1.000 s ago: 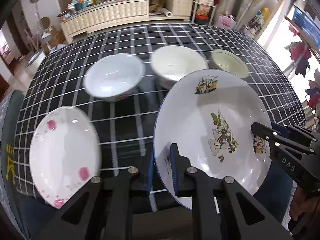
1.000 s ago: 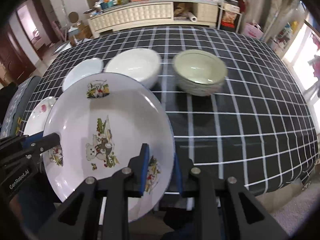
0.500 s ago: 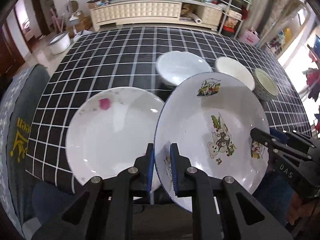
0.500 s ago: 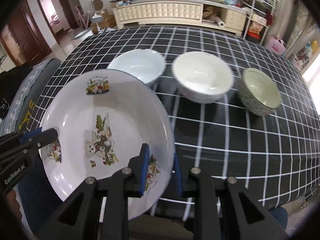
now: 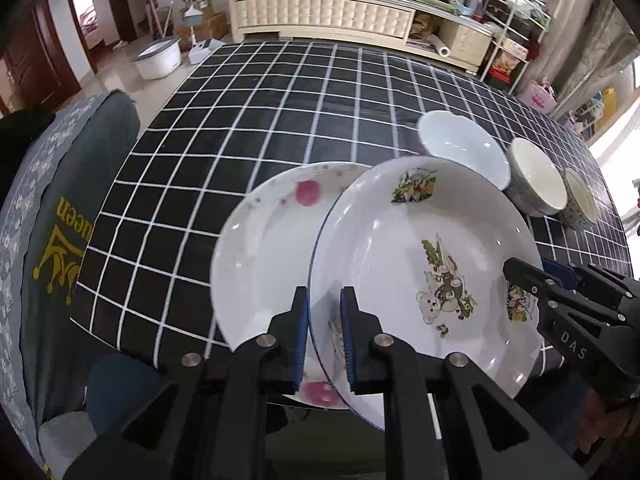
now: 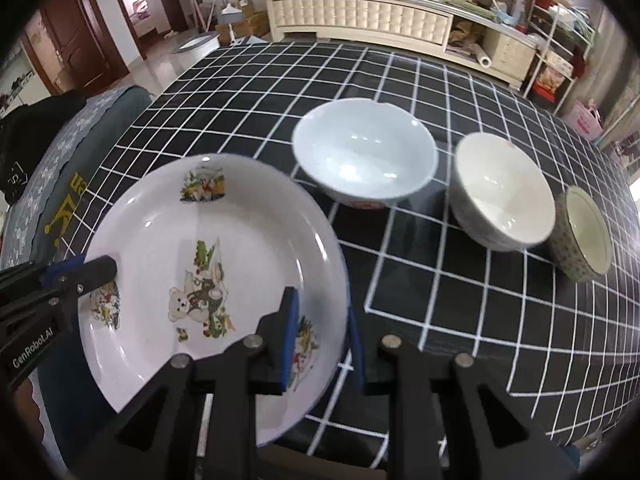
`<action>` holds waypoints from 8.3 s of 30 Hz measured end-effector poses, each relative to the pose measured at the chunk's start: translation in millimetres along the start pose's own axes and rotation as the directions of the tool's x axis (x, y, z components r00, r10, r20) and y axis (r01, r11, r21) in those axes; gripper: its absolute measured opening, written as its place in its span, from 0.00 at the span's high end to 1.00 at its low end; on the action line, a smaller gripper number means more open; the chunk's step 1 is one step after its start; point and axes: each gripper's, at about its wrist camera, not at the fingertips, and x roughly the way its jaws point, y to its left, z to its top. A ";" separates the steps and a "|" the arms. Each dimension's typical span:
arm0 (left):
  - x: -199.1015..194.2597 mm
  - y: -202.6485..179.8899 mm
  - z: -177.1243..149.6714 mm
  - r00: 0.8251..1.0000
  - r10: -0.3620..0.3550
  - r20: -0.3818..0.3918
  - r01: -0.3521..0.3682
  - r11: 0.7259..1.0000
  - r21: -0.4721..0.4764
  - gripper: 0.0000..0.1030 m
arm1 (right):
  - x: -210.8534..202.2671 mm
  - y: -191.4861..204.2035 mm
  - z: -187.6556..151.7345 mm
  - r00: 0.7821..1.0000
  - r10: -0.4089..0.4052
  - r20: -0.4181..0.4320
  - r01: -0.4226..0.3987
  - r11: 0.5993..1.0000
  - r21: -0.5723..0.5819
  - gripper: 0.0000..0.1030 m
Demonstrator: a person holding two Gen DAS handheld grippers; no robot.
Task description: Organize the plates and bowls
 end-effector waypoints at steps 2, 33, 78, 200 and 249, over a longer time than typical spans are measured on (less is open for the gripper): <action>2.4 8.5 0.7 1.000 -0.003 -0.003 0.003 1.000 -0.013 0.87 | 1.3 5.3 3.4 1.000 0.000 0.001 0.000 1.000 -0.004 0.73; 28.5 60.2 10.2 0.999 -0.018 -0.029 0.016 0.997 -0.078 0.88 | 32.7 37.6 16.2 0.997 -0.025 -0.071 0.022 0.999 -0.039 0.73; -85.5 -59.6 22.1 0.970 -0.114 0.214 0.084 0.986 0.144 0.37 | -115.3 -55.3 -4.2 0.976 -0.030 0.215 0.004 0.993 0.118 0.17; 24.3 -133.9 -9.8 0.975 -0.170 -0.141 0.204 0.938 0.279 0.86 | -5.9 -87.3 -37.1 1.000 -0.017 -0.017 0.020 0.979 0.204 0.83; -45.9 -131.3 -4.0 0.978 -0.203 0.049 0.178 0.933 0.311 0.52 | -95.8 -92.5 -48.0 0.986 -0.094 0.141 0.062 0.975 0.215 0.36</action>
